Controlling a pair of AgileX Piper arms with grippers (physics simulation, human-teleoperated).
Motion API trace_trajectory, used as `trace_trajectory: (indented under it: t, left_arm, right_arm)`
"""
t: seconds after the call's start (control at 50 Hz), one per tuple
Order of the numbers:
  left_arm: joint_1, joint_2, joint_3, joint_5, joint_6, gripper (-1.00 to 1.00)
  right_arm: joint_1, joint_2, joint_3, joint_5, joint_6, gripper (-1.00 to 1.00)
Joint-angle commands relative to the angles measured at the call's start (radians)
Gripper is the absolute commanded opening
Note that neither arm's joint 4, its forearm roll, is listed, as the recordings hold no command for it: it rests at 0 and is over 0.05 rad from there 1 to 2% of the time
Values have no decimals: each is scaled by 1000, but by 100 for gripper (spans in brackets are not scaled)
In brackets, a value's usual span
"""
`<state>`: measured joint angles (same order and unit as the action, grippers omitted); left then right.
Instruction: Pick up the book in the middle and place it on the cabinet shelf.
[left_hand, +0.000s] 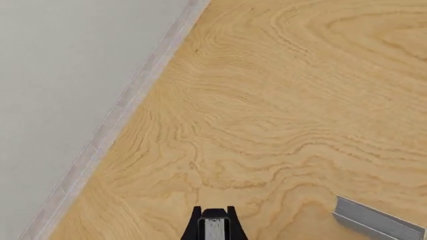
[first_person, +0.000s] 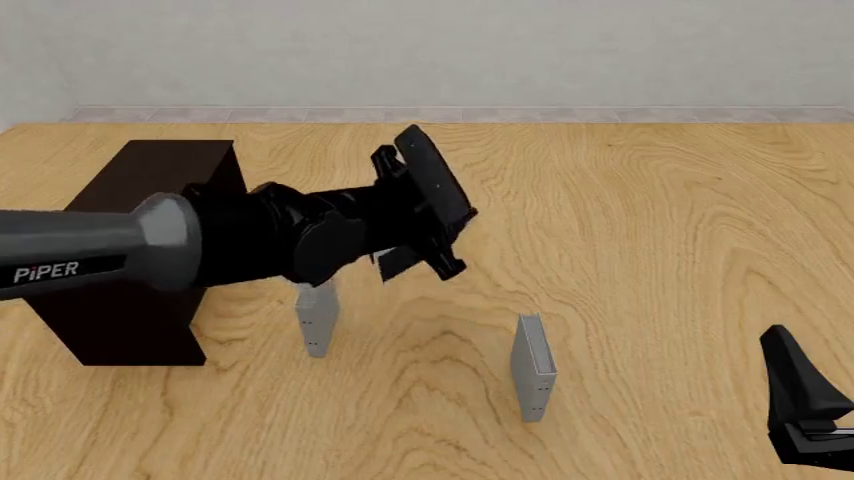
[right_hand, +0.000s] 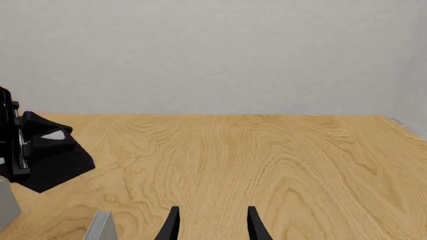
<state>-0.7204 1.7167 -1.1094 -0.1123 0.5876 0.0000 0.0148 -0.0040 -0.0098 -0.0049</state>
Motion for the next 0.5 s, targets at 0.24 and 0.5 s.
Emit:
trace_trajectory:
  t: [0.24, 0.5]
  left_arm:
    - [4, -122, -48, 16, 67, -100]
    - [7, -174, -83, 40, 78, -100]
  right_arm:
    - [0, 0, 0, 0, 0, 100]
    - [0, 0, 0, 0, 0, 100]
